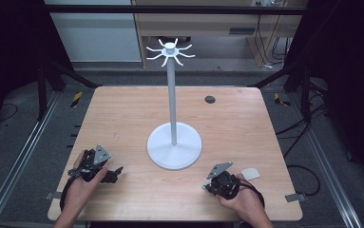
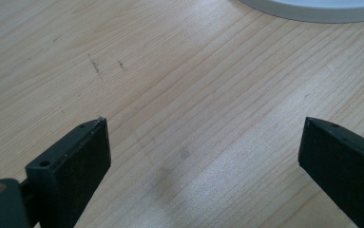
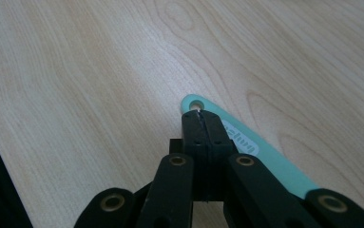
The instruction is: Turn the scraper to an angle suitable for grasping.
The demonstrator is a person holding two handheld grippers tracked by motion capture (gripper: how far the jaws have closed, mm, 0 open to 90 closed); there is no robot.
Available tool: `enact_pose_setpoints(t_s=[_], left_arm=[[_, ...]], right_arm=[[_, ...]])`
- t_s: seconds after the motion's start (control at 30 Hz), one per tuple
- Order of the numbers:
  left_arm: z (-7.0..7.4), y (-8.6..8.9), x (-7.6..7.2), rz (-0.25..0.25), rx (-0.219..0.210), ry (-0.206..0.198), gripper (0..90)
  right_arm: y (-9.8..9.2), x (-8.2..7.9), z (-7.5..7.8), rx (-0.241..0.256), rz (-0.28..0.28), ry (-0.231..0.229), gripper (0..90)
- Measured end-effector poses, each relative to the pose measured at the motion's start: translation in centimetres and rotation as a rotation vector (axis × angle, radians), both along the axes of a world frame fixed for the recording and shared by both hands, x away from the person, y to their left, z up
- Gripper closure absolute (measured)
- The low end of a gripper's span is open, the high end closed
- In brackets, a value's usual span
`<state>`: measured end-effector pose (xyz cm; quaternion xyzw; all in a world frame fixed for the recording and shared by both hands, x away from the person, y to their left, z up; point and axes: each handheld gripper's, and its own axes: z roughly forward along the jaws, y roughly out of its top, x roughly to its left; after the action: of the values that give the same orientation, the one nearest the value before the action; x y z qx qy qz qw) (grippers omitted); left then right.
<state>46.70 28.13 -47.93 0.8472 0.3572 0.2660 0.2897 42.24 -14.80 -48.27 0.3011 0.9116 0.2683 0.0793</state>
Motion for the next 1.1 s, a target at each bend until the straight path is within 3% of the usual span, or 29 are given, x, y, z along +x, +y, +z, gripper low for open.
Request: enact_pose_setpoints(t_s=[0.2, 0.67, 1.1], left_arm=[[0.0, 0.0, 0.0, 0.001, -0.001, 0.001, 3.1], [0.0, 0.2, 0.0, 0.009, -0.002, -0.004, 3.1], [0.0, 0.2, 0.0, 0.014, -0.006, -0.003, 3.1]], right_arm=[[0.0, 0.6, -0.1, 0.013, -0.012, 0.001, 90.0], [0.0, 3.7, -0.1, 0.037, -0.07, 0.012, 90.0], [-0.5, 5.7, 0.0, 0.037, -0.117, -0.008, 90.0]])
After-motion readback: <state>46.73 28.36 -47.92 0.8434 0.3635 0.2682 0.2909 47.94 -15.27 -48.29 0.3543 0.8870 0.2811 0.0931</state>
